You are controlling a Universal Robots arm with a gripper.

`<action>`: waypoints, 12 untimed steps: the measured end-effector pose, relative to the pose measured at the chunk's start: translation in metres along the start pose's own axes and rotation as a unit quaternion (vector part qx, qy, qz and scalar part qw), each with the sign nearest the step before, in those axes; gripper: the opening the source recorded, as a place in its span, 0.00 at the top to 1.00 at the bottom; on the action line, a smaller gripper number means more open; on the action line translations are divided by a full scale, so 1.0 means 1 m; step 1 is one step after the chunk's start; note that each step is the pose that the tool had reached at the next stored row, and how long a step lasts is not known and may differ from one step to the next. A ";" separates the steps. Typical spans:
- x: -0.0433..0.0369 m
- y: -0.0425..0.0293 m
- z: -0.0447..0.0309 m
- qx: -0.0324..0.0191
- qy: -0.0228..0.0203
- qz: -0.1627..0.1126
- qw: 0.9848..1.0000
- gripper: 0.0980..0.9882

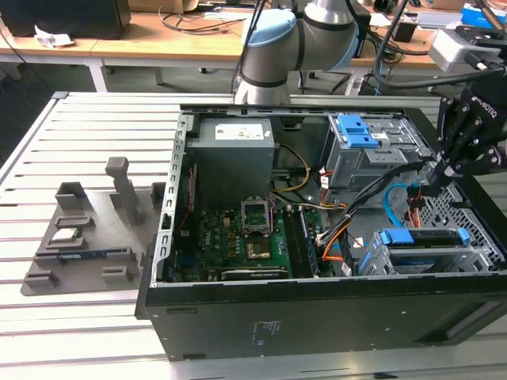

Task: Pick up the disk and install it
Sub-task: 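Insert the first disk wire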

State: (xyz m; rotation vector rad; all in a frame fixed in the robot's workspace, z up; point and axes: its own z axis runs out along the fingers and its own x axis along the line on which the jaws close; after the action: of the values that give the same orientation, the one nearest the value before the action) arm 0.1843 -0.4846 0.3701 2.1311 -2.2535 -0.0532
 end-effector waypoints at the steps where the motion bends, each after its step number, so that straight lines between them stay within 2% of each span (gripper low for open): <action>1: -0.0005 -0.0012 0.0017 0.000 0.001 0.000 1.000 0.99; 6: -0.0004 -0.0012 0.0019 0.000 0.001 0.000 1.000 0.98; 7: -0.0004 -0.0012 0.0019 0.000 0.001 0.000 1.000 0.92; 8: -0.0004 -0.0012 0.0019 0.000 0.001 0.000 1.000 0.92; 9: -0.0005 -0.0012 0.0020 0.000 0.001 0.000 1.000 0.84; 10: -0.0005 -0.0012 0.0020 0.000 0.002 0.000 1.000 0.84; 12: -0.0103 0.0000 0.0055 0.000 0.007 0.000 1.000 0.84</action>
State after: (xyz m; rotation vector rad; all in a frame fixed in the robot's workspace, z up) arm 0.1846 -0.4744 0.3645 2.1239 -2.2471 -0.0370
